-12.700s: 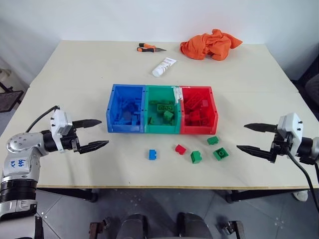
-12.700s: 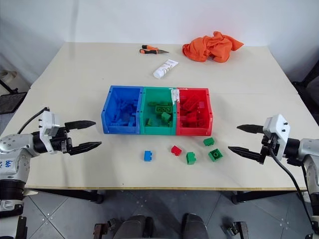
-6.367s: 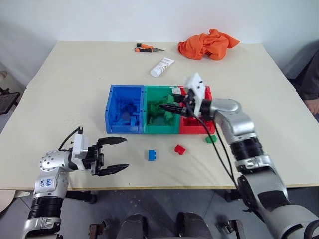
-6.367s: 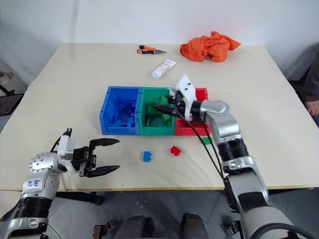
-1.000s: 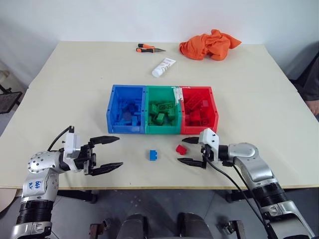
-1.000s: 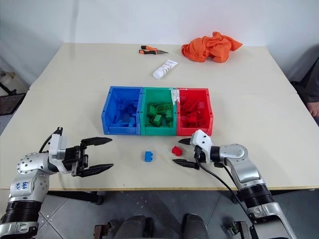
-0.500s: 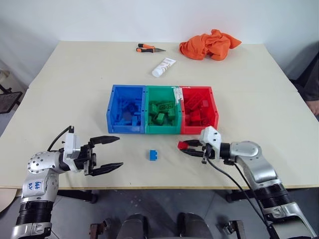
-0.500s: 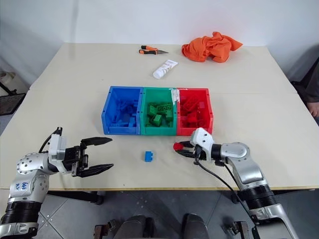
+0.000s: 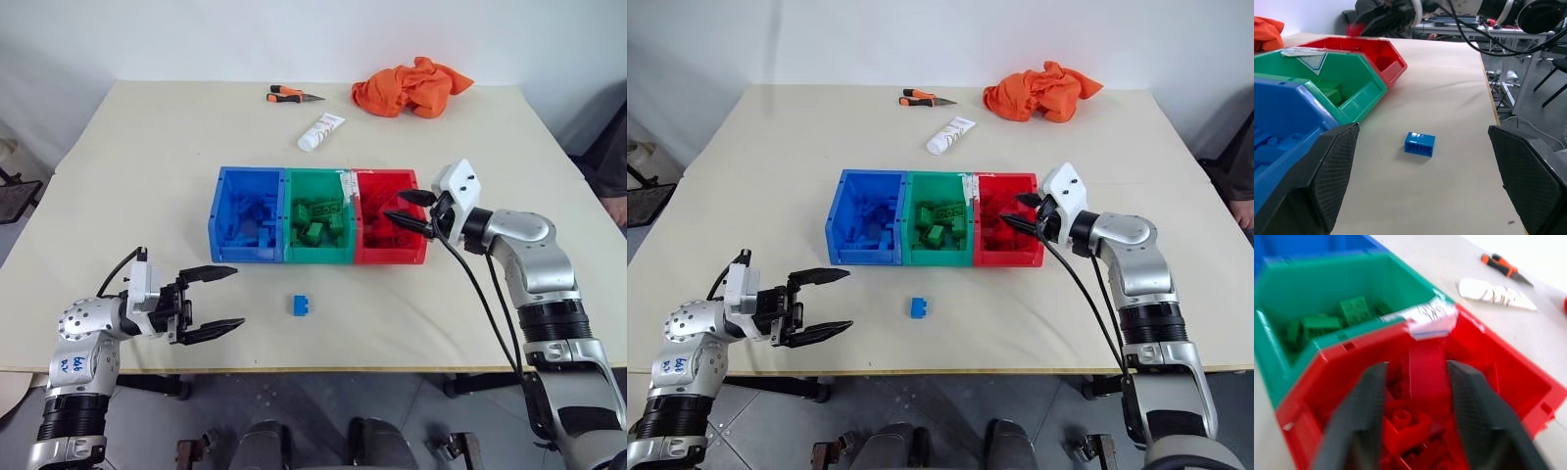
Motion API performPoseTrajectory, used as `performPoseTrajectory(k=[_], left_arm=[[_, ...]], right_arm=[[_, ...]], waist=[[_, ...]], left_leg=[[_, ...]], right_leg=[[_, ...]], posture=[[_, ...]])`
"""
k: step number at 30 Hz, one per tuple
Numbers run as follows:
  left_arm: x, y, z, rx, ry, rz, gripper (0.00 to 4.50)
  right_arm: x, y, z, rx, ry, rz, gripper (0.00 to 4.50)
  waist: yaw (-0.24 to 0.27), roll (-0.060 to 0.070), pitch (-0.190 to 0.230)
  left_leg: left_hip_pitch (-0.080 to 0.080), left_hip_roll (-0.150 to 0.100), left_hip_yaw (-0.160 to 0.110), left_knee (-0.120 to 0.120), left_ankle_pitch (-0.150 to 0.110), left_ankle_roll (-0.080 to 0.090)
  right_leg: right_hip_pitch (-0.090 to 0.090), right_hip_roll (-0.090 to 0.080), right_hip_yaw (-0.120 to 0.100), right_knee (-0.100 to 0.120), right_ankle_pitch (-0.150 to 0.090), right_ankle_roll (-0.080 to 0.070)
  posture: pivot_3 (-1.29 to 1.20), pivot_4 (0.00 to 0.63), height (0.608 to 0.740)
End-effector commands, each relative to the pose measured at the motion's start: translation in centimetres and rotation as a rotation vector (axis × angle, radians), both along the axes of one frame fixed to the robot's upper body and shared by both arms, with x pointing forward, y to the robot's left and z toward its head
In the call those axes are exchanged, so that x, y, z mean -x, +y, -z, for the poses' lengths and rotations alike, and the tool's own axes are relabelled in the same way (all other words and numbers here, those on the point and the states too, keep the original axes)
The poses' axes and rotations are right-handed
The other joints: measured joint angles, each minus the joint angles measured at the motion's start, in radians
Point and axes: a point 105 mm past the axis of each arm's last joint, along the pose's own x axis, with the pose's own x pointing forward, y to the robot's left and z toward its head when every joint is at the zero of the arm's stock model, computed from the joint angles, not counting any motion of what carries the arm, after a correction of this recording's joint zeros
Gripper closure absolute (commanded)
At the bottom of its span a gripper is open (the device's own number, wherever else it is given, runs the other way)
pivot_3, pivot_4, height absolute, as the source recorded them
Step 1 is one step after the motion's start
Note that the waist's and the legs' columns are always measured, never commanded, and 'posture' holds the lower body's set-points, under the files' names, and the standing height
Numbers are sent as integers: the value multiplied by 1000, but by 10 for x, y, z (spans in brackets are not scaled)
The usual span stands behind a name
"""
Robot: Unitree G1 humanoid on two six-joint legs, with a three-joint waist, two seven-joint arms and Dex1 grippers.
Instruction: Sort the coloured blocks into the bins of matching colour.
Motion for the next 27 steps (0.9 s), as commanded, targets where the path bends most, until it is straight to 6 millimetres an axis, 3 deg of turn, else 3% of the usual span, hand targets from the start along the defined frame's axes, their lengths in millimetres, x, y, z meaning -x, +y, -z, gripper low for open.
performPoseTrajectory(k=[1, 4, 13, 17, 21, 27], left_arm=[[-2, 0, -5, 6, -30, -1, 0], [-2, 0, -5, 8, -29, -3, 0], [-7, 1, -10, -2, -51, -104, 0], [-8, 1, -14, -2, -86, -270, 0], [6, -10, 3, -63, 28, -413, 0], [20, -34, 12, -133, 108, -428, 0]], right_arm=[[0, 5, -26, 5, -104, -34, 915], [7, 4, -29, 19, -110, -65, 17], [71, -14, -8, 142, -39, -316, 17], [100, -35, -1, 192, 59, -406, 17], [110, -65, 8, 272, 150, -408, 17], [101, -71, 6, 257, 160, -373, 17]], waist=[[-3, 0, 0], [-4, 0, 0], [7, 0, 0], [8, 0, 0], [5, -1, 0], [10, 1, 0]], left_leg=[[0, 0, 0, 0, 0, 0], [0, 0, 0, 0, 0, 0], [0, 0, -1, 0, 0, 0], [0, 0, -1, 0, 0, 0], [1, 1, -1, 0, -1, 1], [1, 1, -1, 1, 0, 0]], right_leg=[[0, 0, 0, 0, 0, 0], [0, 1, 0, 1, 0, 0], [2, 0, 0, -1, 0, 0], [2, 0, 0, -2, 0, 0], [3, 0, 0, -4, 0, 0], [5, -3, 4, -5, 0, 0]], posture=[[0, 150, 740], [0, 150, 740], [0, 150, 740], [0, 150, 740], [0, 150, 740], [0, 150, 740]])
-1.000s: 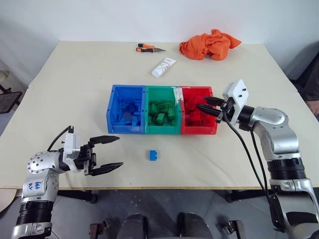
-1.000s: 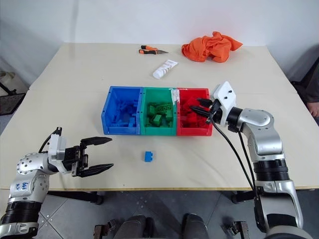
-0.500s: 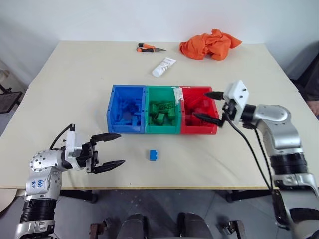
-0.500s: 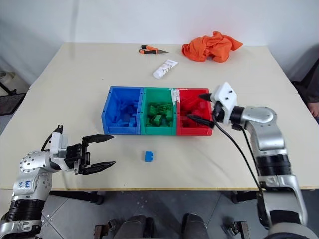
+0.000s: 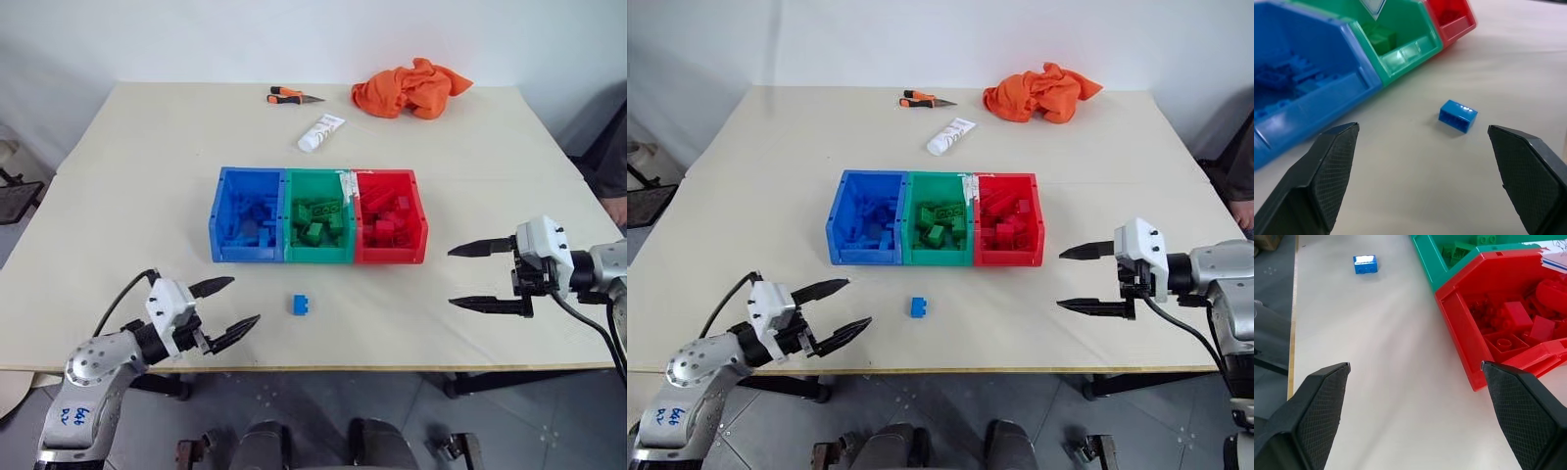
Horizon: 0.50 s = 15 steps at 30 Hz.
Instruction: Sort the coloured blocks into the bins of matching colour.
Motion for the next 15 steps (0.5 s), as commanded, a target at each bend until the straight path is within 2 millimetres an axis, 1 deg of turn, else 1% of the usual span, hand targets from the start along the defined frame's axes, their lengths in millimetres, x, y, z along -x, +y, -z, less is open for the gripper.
performPoseTrajectory(k=[1, 2, 5, 8, 10, 12, 13, 15], left_arm=[[5, -16, -5, -31, -1, 9, 0], [5, -19, -5, -27, 2, 4, 0], [1, -32, -5, -11, 7, -5, 0], [-8, -41, -2, 16, 23, -47, 0], [-12, -49, 2, 10, 40, -33, 0], [-19, -60, 2, 7, -1, -7, 0], [-21, -63, 1, 7, -15, -2, 0], [-25, -67, 6, 1, 19, -2, 0]], right_arm=[[-2, 0, -12, 1, -42, -21, 17], [-3, 1, -12, 0, -42, -21, 17], [-7, 4, -12, -5, -45, -23, 17], [-9, 9, -11, -10, -50, -28, 17], [-9, 11, -11, -12, -53, -29, 17], [-9, 12, -11, -14, -54, -30, 17], [-9, 12, -11, -14, -54, -30, 17], [-9, 13, -11, -16, -58, -27, 17]], waist=[[1, 1, 0], [1, 1, 0], [1, 1, 0], [3, 1, 0], [4, 1, 0], [8, 1, 0], [10, 1, 0], [13, 1, 0]], left_leg=[[0, 0, 0, 0, 0, 0], [0, -1, 0, 0, 0, 0], [0, -1, -1, 0, 0, 0], [0, -2, -2, 0, 0, 0], [0, -2, -2, 0, 0, 0], [0, -2, -2, 0, 0, 1], [0, -2, -2, 0, 0, 1], [0, -2, -1, 0, 0, 1]], right_leg=[[0, -2, 2, 0, 0, 0], [0, -6, 2, 0, 0, 0], [0, -7, 0, 0, 0, 0], [1, -6, -3, 0, 0, 0], [2, -3, -4, -1, 0, 0], [2, -2, -5, -1, 0, 0], [2, -2, -6, -1, 0, 0], [2, -1, -7, -2, 0, 0]], posture=[[0, 150, 740], [0, 150, 740], [0, 150, 740], [0, 150, 740], [0, 150, 740], [0, 150, 740], [0, 150, 740], [0, 150, 740]])
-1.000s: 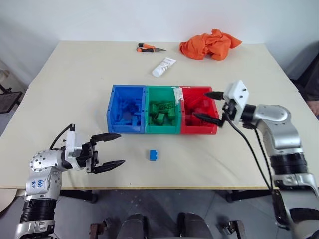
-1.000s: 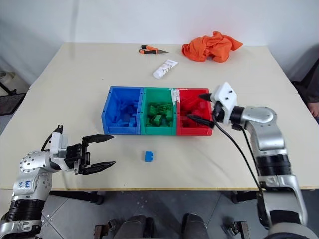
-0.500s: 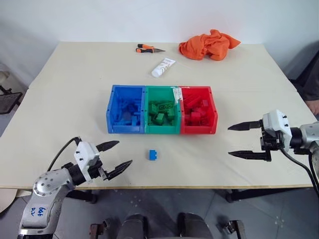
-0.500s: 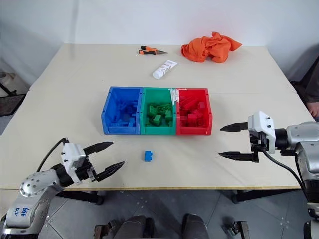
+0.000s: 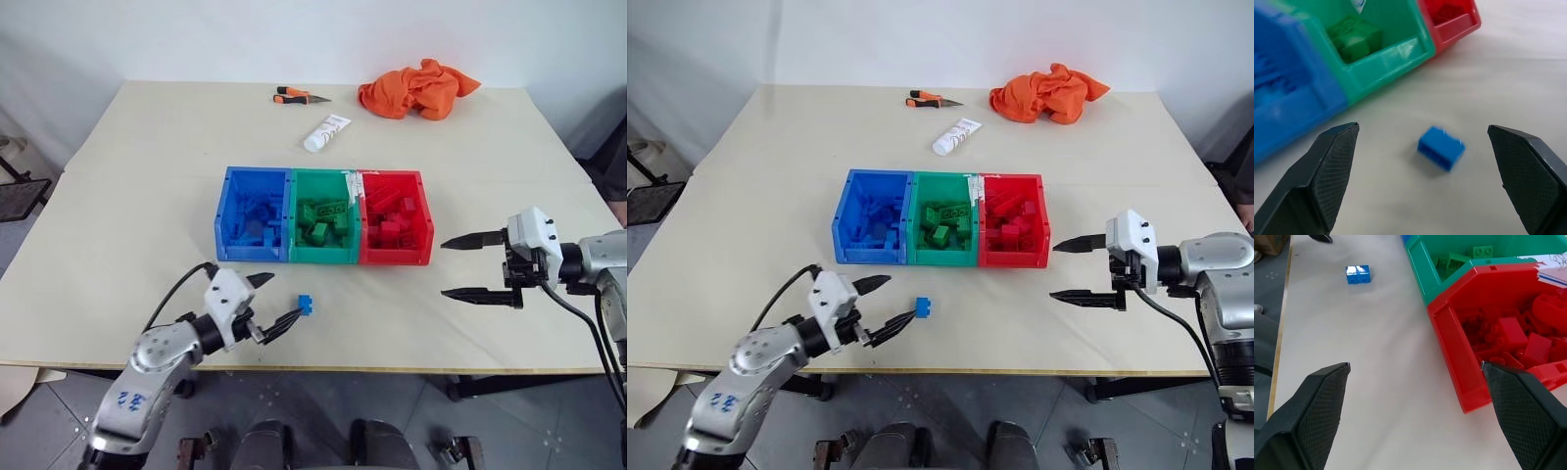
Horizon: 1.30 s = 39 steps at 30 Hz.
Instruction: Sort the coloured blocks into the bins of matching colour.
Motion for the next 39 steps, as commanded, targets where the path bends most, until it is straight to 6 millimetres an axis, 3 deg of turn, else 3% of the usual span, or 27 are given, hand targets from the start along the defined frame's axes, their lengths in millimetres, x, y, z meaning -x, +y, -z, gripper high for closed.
performPoseTrajectory(k=[1, 6, 13, 16, 23, 27, 30, 34, 39], left_arm=[[-6, -11, 6, -39, 10, 28, 0], [-16, -34, 24, -153, 23, 116, 0], [-18, -35, 33, -210, 38, 133, 0], [-20, -34, 34, -211, 35, 115, 620], [-18, -34, 29, -194, 23, 138, 2806], [-19, -37, 16, -158, -51, 150, 2833], [-29, -32, -23, -88, -187, 85, 2833], [-45, -11, -67, -22, -280, -65, 2833], [-65, 14, -99, 5, -361, -205, 2833]], right_arm=[[1, 4, -10, -5, -46, -11, 17], [4, 3, -11, -12, -61, 20, 17], [10, 2, -8, -29, -63, 53, 17], [12, 2, -8, -36, -64, 64, 0], [12, 1, -9, -42, -72, 81, 0], [11, 0, -9, -44, -76, 85, 0], [8, -1, -10, -48, -87, 94, 0], [7, -2, -10, -53, -89, 102, 0], [4, -2, -10, -61, -92, 107, 0]], waist=[[3, 0, 0], [15, 0, 0], [14, 0, 0], [14, 0, 0], [14, 0, 0], [14, 0, 0], [15, 0, 0], [14, 0, 0], [14, 0, 0]], left_leg=[[0, 0, 0, 0, 0, 0], [0, 0, 1, 1, 0, 0], [0, 1, 0, 1, 0, 0], [0, 1, 1, 1, 0, 0], [0, 1, 0, 1, 0, 0], [0, 1, 0, 1, 0, 0], [0, 1, 0, 1, 0, 0], [-1, 1, 0, 2, 0, 0], [0, 1, 0, 2, 0, 0]], right_leg=[[0, 0, 0, 0, 0, 0], [0, 2, 0, 0, 0, 0], [0, 2, 0, 0, 0, 0], [0, 2, 1, 0, 0, 0], [0, 2, 1, 0, 0, 0], [0, 2, 0, 0, 0, 0], [0, 2, 0, 0, 0, 0], [0, 2, 0, 0, 0, 0], [0, 2, 0, 1, 0, 0]], posture=[[0, 150, 740], [0, 150, 740], [0, 150, 740], [0, 150, 740], [0, 150, 740], [0, 150, 740], [0, 150, 740], [0, 150, 740], [0, 150, 740]])
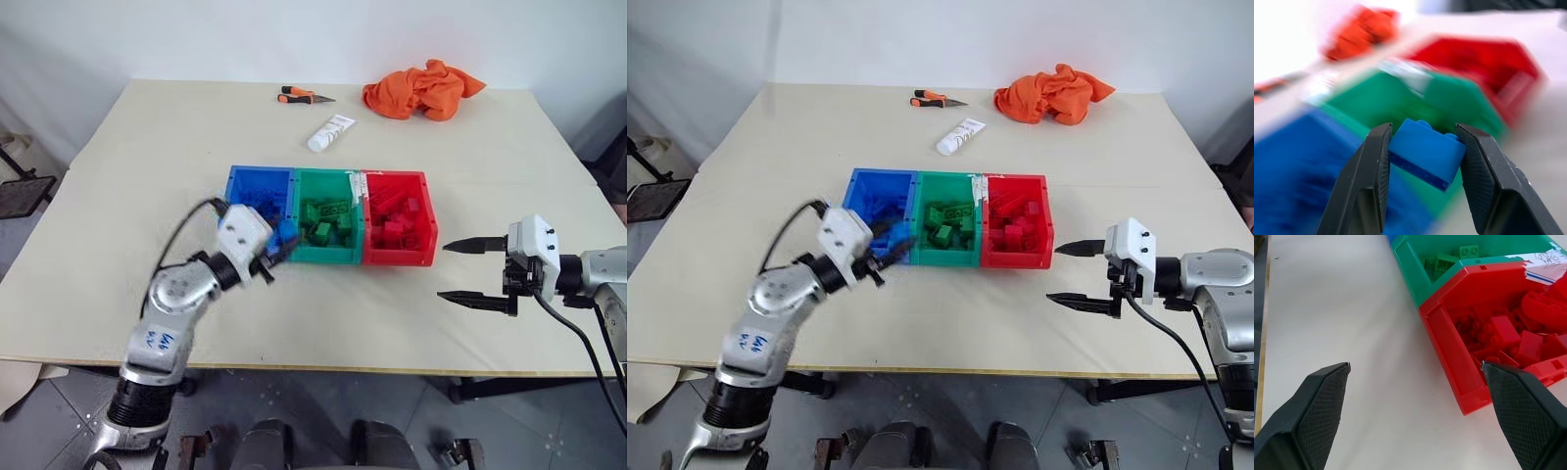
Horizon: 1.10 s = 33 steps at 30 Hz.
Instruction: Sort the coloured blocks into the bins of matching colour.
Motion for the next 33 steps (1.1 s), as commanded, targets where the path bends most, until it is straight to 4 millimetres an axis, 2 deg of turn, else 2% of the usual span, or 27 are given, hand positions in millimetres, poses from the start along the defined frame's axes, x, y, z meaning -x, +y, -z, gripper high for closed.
performPoseTrajectory(k=[1, 5, 8, 13, 14, 17, 21, 25, 29, 30, 32, 33], left_arm=[[-15, 16, -25, 29, -75, -91, 2833], [-35, 24, -18, -17, -66, -131, 2833], [-49, 32, -15, -28, -62, -190, 1829], [-53, 32, -20, -50, -81, -172, 211], [-51, 32, -21, -66, -88, -156, 54], [-39, 29, -23, -56, -63, -54, 54], [10, 29, -16, 37, 45, 261, 54], [29, 43, -9, 23, 125, 319, 54], [51, 82, -3, 5, 269, 352, 54], [53, 88, -4, 9, 283, 349, 54], [47, 126, 1, 22, 298, 214, 54], [46, 136, 3, 37, 302, 182, 54]], right_arm=[[-4, -1, -14, -33, -64, 7, 0], [-9, 3, -15, -49, -81, 6, 0], [-10, 3, -17, -59, -99, 13, 0], [-12, 2, -19, -71, -116, 32, 0], [-12, 1, -19, -75, -120, 40, 0], [-12, 0, -18, -87, -130, 57, 0], [-11, -1, -16, -95, -131, 55, 0], [-10, -4, -13, -92, -122, 54, 0], [-6, -21, -8, -48, -88, 67, 0], [-6, -24, -7, -39, -85, 71, 0], [-7, -39, -5, -27, -73, 116, 0], [-7, -44, -4, -26, -69, 131, 0]], waist=[[1, 0, 0], [1, 0, 0], [1, -1, 0], [2, -2, 1], [2, -2, 1], [0, -2, 0], [-8, -1, 0], [-7, -1, 0], [-5, -1, 0], [-4, -1, 1], [-1, -1, 1], [-3, -1, 1]], left_leg=[[0, 0, 0, 0, 0, 0], [0, 0, 0, 0, 0, 0], [0, 0, 0, 0, 0, 0], [-1, 0, 0, 0, 0, 0], [-1, 0, 0, 0, 0, 0], [0, 0, 0, 0, 0, 0], [0, 0, 1, -1, 0, 0], [0, 1, 1, 0, 1, -2], [0, 1, 1, -1, 1, -1], [0, 1, 1, -1, 1, -1], [-1, 1, 1, -1, 1, -1], [0, 1, 1, -1, 1, -1]], right_leg=[[0, 1, 0, 0, 0, 0], [0, 1, 0, 0, 0, 0], [-1, 1, 0, 0, 0, 0], [-1, 2, 0, 0, 0, 1], [-1, 2, 0, 0, 0, 1], [-1, 2, 0, 1, 0, 1], [-2, 2, 1, 1, 0, 1], [-2, 3, 1, 1, 0, 0], [-2, 2, 2, 1, 0, 0], [-3, 2, 2, 1, 0, 0], [-3, 2, 2, 1, 0, 0], [-3, 2, 2, 1, 0, 0]], posture=[[0, 150, 740], [0, 150, 740], [0, 150, 740], [0, 150, 740], [0, 150, 740], [0, 150, 740], [0, 150, 740], [0, 150, 740], [0, 150, 740], [0, 150, 740], [0, 150, 740], [0, 150, 740]])
